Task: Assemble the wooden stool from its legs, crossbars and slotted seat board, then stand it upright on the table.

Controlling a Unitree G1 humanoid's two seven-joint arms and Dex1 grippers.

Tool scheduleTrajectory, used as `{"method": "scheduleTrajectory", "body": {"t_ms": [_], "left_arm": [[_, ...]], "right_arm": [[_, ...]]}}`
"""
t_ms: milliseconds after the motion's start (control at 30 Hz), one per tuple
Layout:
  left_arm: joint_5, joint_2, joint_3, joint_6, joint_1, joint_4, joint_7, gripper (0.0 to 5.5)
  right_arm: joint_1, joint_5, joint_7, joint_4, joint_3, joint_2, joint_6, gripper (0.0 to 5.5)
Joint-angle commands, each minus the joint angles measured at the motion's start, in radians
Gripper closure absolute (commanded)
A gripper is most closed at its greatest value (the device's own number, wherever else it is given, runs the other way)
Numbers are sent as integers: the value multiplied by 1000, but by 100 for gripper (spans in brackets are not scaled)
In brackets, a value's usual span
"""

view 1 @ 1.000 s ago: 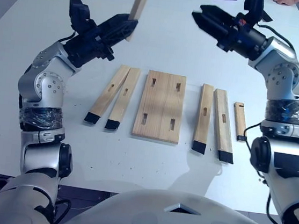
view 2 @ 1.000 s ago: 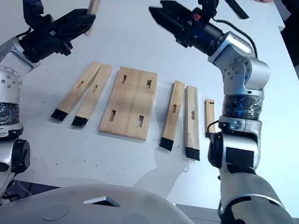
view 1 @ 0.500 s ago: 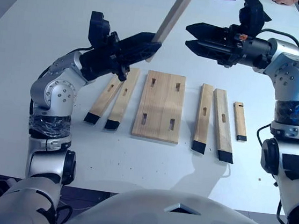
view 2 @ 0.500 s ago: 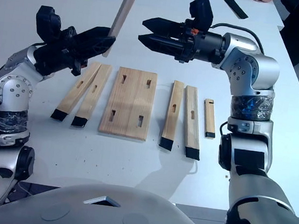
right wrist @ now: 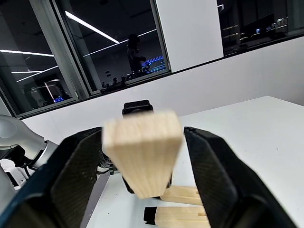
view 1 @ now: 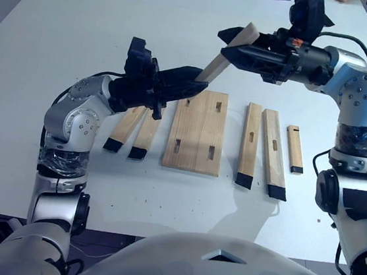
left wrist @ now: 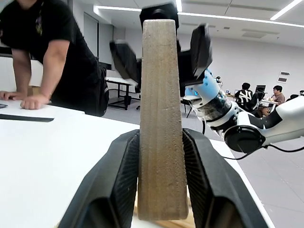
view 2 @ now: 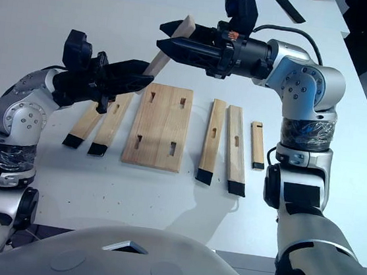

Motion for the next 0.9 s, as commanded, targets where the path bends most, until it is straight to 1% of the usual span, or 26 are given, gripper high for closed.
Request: {"method": "scheduleTrajectory", "body": {"t_ms": [33, 333, 367, 533, 633, 767, 800, 900], "left_arm": [[8, 18, -3, -8, -13, 8, -20, 419], [-2, 18, -9, -1, -9, -4, -38, 419], [-4, 17, -6, -2, -7, -4, -39, 419], [3, 19, 0, -11, -2, 5, -40, 419], [37, 15, -5, -25, -7, 31, -13, 419], [50, 11, -36, 9, -10, 35, 11, 419], [51, 8, -38, 16, -14, 44, 19, 382], [41, 6, -33, 27, -23, 63, 27, 341]], "right_arm": [[-4, -6, 21, -21, 34, -25, 13, 266], [11, -4, 45, -38, 70, -43, 17, 403], [12, -4, 43, -37, 71, -44, 18, 410], [15, 1, 40, -32, 69, -48, 23, 410], [10, -16, 38, -20, 72, -52, 7, 410], [-6, -42, 22, 20, 63, -48, -22, 415], [-9, -45, 21, 30, 58, -48, -27, 416], [-14, -47, 12, 44, 47, -43, -33, 417]]}}
